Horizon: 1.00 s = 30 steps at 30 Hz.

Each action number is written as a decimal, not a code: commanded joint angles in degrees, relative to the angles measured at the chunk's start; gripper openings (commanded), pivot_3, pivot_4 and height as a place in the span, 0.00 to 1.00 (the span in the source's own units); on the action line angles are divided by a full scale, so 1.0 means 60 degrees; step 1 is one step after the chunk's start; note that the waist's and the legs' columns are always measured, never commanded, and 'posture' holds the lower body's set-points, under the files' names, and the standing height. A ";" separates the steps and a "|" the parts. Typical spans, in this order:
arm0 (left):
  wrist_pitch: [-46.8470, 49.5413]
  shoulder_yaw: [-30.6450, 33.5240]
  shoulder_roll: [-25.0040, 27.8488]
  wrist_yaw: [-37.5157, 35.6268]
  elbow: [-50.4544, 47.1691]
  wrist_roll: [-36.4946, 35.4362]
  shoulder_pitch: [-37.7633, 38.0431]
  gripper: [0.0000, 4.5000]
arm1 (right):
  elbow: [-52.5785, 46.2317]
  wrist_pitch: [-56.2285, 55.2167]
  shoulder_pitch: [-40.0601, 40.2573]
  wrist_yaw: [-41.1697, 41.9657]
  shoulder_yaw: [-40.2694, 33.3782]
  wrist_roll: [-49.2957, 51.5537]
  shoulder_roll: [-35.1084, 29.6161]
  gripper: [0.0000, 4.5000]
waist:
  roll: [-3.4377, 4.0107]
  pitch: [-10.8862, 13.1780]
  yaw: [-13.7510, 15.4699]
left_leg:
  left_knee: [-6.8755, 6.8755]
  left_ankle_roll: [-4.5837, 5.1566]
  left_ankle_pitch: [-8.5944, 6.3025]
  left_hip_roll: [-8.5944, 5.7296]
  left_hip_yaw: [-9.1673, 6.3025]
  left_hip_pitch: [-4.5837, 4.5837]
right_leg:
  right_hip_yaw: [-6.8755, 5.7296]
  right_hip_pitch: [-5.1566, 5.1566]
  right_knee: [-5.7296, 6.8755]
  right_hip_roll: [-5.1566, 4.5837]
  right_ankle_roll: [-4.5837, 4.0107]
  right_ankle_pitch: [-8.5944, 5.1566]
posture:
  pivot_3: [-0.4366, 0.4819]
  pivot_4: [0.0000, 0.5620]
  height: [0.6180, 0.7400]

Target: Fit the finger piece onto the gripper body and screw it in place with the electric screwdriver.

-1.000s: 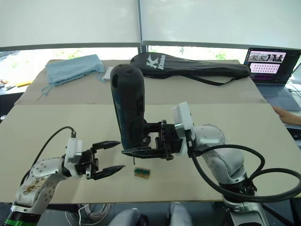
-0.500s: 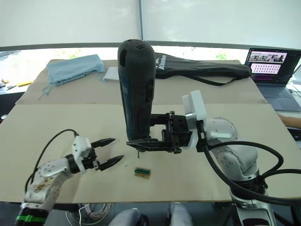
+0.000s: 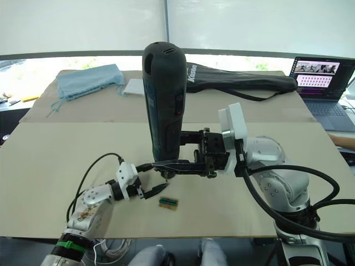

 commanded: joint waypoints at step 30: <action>-0.0328 -0.0046 0.0057 -0.0986 0.1216 -0.0031 -0.1203 0.98 | -0.0272 -0.0048 -0.0321 -0.0054 -0.0308 0.0223 -0.0214 0.42 | -0.0002 0.0000 -0.0028 | 0.0001 0.0005 -0.0002 0.0004 0.0000 -0.0005 | 0.0006 -0.0007 0.0001 0.0002 0.0001 0.0001 | 0.48 0.27 1.00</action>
